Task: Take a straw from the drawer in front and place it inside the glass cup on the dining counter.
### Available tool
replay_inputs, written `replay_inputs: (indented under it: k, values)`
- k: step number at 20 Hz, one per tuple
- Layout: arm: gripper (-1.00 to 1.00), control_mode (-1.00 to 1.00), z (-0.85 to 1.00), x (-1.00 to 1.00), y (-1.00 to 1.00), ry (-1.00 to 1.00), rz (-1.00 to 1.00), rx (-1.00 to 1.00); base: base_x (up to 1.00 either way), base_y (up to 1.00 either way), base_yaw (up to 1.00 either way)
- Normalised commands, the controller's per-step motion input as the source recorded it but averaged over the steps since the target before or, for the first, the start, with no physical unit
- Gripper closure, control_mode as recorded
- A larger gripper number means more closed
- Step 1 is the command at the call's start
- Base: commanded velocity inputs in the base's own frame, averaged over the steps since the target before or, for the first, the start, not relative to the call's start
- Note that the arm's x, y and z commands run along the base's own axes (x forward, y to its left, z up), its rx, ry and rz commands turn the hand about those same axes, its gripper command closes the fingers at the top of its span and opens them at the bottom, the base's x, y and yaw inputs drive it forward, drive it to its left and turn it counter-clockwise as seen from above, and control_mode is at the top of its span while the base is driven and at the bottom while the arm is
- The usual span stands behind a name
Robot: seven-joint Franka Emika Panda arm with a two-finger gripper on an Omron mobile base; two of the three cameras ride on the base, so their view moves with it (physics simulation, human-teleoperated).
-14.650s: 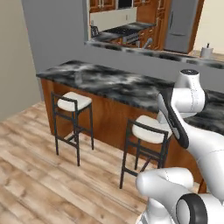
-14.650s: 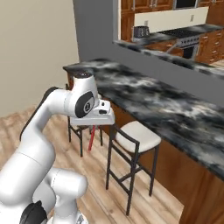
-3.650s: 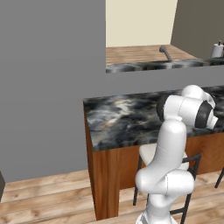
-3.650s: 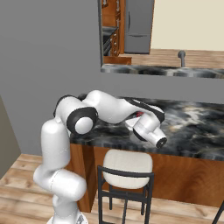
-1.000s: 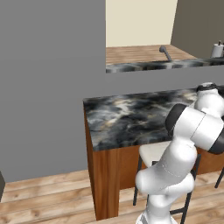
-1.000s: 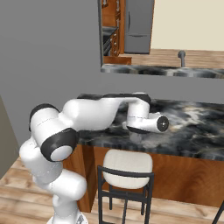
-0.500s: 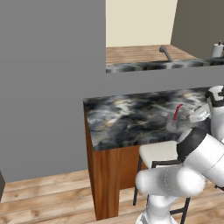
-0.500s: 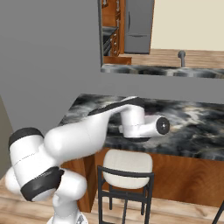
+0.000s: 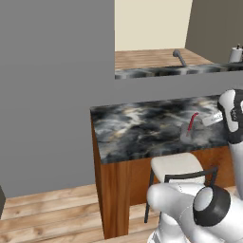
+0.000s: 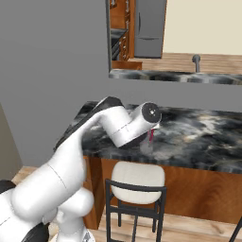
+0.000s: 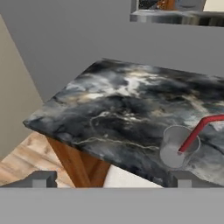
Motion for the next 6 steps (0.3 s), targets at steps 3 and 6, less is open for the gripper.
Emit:
replay_inputs:
  k: [3, 6]
  values:
    - [-1.0, -1.0, 0.04, -0.21, 1.0, 0.25, -0.07, -0.17, 0.0, 0.0, 0.0]
    - [-1.0, -1.0, 0.0, -0.07, 1.0, 0.18, -0.08, -0.18, 0.0, 0.0, 0.0]
